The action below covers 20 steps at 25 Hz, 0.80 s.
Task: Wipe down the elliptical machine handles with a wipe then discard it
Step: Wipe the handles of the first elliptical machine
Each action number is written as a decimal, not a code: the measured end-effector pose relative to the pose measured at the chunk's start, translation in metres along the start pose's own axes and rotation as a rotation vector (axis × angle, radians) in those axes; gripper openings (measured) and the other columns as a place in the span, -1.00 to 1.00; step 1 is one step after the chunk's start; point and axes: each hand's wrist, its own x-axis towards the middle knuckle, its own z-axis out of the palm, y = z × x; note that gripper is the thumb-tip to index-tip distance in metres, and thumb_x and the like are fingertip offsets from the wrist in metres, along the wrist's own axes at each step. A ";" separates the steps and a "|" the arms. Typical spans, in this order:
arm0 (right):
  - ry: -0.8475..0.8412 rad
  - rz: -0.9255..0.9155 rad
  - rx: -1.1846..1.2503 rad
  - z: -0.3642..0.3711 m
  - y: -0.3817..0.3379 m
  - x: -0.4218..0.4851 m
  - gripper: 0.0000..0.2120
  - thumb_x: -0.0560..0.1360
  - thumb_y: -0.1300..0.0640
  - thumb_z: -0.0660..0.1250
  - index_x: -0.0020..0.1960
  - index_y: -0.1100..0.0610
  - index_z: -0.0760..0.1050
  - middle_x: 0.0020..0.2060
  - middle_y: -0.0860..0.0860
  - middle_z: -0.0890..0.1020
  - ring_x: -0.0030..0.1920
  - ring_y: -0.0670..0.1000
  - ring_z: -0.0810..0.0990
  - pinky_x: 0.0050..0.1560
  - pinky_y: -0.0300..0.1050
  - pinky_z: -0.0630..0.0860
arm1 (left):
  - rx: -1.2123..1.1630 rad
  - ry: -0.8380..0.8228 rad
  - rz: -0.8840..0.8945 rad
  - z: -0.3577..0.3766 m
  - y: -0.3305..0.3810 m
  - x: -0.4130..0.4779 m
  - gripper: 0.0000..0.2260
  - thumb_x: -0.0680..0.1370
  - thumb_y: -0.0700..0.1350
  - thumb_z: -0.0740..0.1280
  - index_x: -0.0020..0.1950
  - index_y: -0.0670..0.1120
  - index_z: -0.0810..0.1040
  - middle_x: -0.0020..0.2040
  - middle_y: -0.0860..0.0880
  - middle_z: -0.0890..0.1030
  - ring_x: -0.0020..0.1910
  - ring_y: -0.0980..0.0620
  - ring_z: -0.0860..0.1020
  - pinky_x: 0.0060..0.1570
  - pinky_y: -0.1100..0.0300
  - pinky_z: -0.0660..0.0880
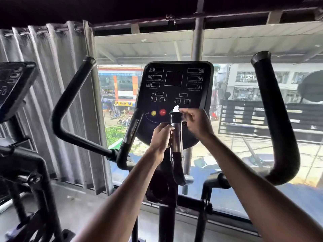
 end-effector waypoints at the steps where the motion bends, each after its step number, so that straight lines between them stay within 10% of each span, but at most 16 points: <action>1: 0.052 0.078 0.079 0.007 0.004 -0.011 -0.72 0.54 0.29 0.32 0.14 0.05 0.69 0.02 0.03 0.74 0.01 -0.01 0.71 0.08 -0.05 0.63 | -0.019 -0.012 -0.007 -0.001 0.000 -0.001 -0.82 0.61 -0.17 0.26 0.11 -0.10 0.64 -0.20 -0.01 0.60 -0.25 0.03 0.53 -0.16 0.13 0.49; 6: 0.091 0.336 0.280 0.030 0.008 -0.059 -0.79 0.47 0.24 0.37 -0.22 -0.01 0.69 -0.42 -0.13 0.62 -0.38 -0.17 0.52 -0.31 -0.15 0.48 | -0.010 -0.029 -0.014 -0.006 0.005 -0.012 -0.80 0.63 -0.17 0.25 0.15 -0.14 0.64 -0.16 -0.06 0.66 -0.25 0.02 0.61 -0.21 0.15 0.57; 9: 0.224 0.292 0.164 0.026 -0.008 -0.085 -0.71 0.51 0.36 0.31 -0.04 0.07 0.74 -0.28 -0.14 0.71 -0.37 -0.29 0.50 -0.33 -0.38 0.37 | 0.006 -0.024 -0.020 -0.009 0.006 -0.020 -0.80 0.64 -0.17 0.25 0.16 -0.16 0.63 -0.15 -0.08 0.66 -0.25 0.00 0.62 -0.21 0.11 0.60; 15: 0.170 0.250 -0.140 0.028 -0.012 -0.120 -0.79 0.52 0.29 0.26 -0.26 0.14 0.54 -0.48 0.08 0.50 -0.46 0.04 0.40 -0.33 0.00 0.25 | 0.093 0.003 -0.021 -0.009 -0.003 -0.041 -0.85 0.61 -0.11 0.27 0.08 0.00 0.63 -0.01 -0.05 0.69 -0.03 -0.04 0.65 0.11 -0.04 0.58; 20: 0.143 0.193 -0.057 0.026 -0.009 -0.174 -0.78 0.53 0.18 0.26 -0.22 0.12 0.62 -0.49 -0.06 0.55 -0.45 0.03 0.51 -0.41 -0.32 0.30 | 0.140 -0.008 -0.065 -0.011 -0.018 -0.069 -0.84 0.61 -0.08 0.27 0.14 0.00 0.59 0.06 -0.06 0.69 0.05 -0.06 0.65 0.18 -0.10 0.57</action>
